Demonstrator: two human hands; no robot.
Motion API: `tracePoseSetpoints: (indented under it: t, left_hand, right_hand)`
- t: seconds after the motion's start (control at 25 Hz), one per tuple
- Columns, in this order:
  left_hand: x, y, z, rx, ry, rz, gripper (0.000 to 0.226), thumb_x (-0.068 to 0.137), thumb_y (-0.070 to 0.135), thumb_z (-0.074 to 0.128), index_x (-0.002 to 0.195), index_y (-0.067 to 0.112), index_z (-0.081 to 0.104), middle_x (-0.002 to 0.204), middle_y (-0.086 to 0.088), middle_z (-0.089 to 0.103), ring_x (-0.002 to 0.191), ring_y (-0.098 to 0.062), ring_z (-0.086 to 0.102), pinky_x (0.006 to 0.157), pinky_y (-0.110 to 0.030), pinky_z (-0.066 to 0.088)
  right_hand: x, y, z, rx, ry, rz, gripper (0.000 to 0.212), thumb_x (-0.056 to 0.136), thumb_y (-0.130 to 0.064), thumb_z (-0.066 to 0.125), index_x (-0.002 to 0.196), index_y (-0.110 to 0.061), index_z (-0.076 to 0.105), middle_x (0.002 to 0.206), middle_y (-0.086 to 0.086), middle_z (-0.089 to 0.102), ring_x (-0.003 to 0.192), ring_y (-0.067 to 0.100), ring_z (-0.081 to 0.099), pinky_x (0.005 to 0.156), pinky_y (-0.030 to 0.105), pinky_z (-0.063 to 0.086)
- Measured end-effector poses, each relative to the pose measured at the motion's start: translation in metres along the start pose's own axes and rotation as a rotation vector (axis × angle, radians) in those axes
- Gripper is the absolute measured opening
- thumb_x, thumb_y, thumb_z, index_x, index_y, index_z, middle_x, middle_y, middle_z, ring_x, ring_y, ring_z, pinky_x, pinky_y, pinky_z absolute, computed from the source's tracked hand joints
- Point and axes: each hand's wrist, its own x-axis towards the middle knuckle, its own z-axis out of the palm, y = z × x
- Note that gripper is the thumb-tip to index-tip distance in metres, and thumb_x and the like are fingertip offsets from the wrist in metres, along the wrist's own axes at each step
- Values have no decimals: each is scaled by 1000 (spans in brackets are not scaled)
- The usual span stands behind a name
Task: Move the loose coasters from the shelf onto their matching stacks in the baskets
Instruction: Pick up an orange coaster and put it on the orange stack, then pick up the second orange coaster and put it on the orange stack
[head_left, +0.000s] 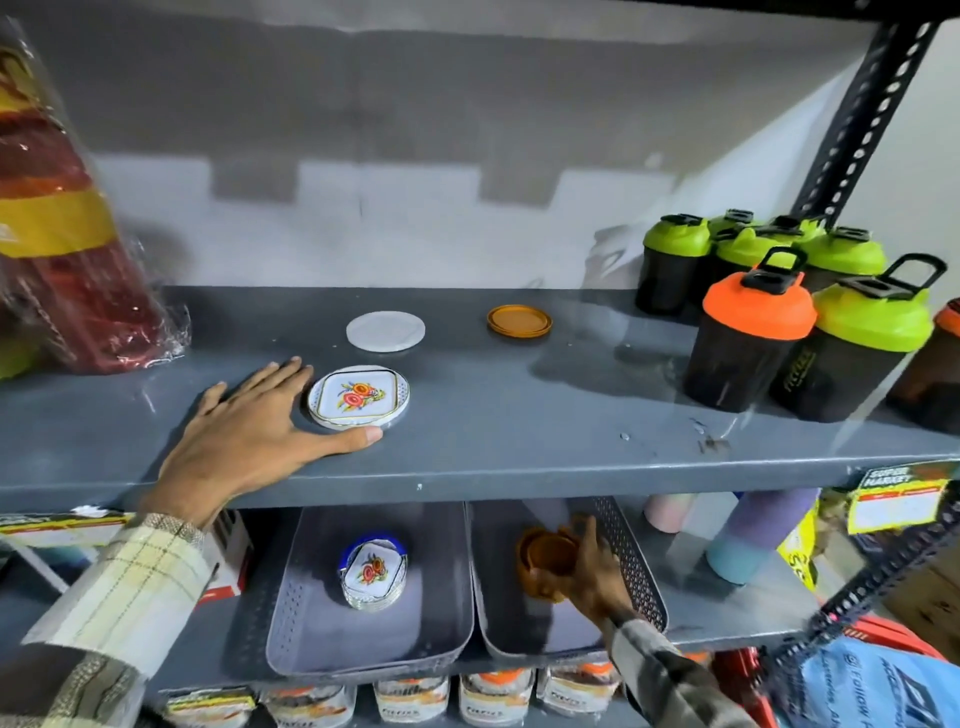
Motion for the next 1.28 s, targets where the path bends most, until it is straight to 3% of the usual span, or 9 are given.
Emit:
tracePoseSetpoints:
  t: [0.16,0.56,0.76,0.88,1.04,1.16,1.28]
  left_hand:
    - [1,0,-1,-10,1,-4,146,40,111,32,160,28,25,169,12,16,154,-6,14,126,-48,8]
    - [1,3,-3,-19,-11,-12,148,38,111,31,160,28,23,169,12,15,155,-7,13,126,-46,6]
    - [1,1,-2,-18,-9,-17,147,39,111,32,160,28,23,169,12,15,154,-6,13,126,-47,6]
    - [1,3,-3,-13,-5,-19,146,39,110,33,159,27,25,169,11,17,154,-7,15,125,-45,7]
    - [0,3,-3,-5,-14,-21,148,38,111,30,159,26,25,169,10,17,154,-7,15,125,-46,9]
    - [0,3,-2,2,-43,-24,149,38,112,28,161,27,21,170,11,12,155,-7,10,126,-49,7]
    - [-1,4,-1,17,-86,-36,151,37,113,24,162,27,13,170,12,5,156,-6,2,126,-50,2]
  right_hand:
    - [13,-5,4,-71,-45,40,93,65,-56,84,139,-33,34,131,9,58,131,36,48,114,48,28]
    - [17,1,17,-96,-14,-1,82,72,-57,77,137,-31,35,125,9,61,119,37,56,102,45,36]
    - [14,1,21,-121,-2,8,80,81,-60,71,143,-26,32,132,11,61,124,35,59,107,44,35]
    - [8,-2,20,-122,15,-86,77,86,-58,68,146,-23,33,147,7,50,135,32,51,107,45,34]
    - [-15,-16,1,-13,83,-253,87,73,-86,54,140,-34,37,143,1,55,128,30,58,103,48,45]
    - [-59,-38,-27,-4,139,-414,58,80,-79,56,131,-61,33,127,-3,61,112,20,62,93,34,51]
    - [-111,-59,-54,-23,193,-552,48,86,-77,53,128,-57,38,125,-17,58,110,4,57,94,27,50]
